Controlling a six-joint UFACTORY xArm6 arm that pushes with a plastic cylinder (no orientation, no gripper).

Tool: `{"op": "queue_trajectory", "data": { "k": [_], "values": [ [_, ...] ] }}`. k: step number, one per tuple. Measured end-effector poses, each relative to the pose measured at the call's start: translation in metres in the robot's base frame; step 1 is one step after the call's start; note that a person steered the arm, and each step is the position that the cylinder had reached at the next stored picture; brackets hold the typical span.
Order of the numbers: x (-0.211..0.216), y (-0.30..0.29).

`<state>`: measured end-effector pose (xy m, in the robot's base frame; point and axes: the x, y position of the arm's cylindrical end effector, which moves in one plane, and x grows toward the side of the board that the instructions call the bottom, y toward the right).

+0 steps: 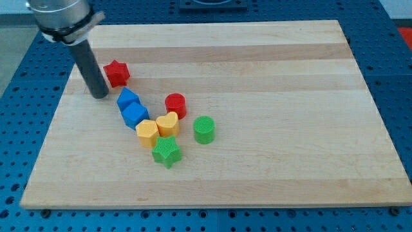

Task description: Move the red star above blue triangle

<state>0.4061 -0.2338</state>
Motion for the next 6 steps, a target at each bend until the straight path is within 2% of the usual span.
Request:
{"op": "queue_trajectory", "data": {
  "k": [2,3,4,5,6],
  "values": [
    [-0.015,-0.025],
    [-0.049,-0.018],
    [-0.070,0.037],
    [-0.072,0.088],
    [-0.071,0.072]
  ]
}}
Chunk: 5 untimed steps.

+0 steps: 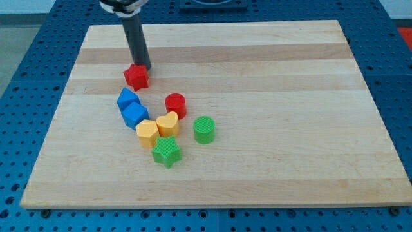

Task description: Move the red star above blue triangle

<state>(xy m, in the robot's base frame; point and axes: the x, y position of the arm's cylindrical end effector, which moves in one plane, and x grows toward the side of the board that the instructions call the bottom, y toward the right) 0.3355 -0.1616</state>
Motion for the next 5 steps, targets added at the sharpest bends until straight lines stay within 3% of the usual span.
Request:
{"op": "queue_trajectory", "data": {
  "k": [2,4,5],
  "values": [
    [0.003,-0.077],
    [0.020,0.006],
    [0.025,0.002]
  ]
}}
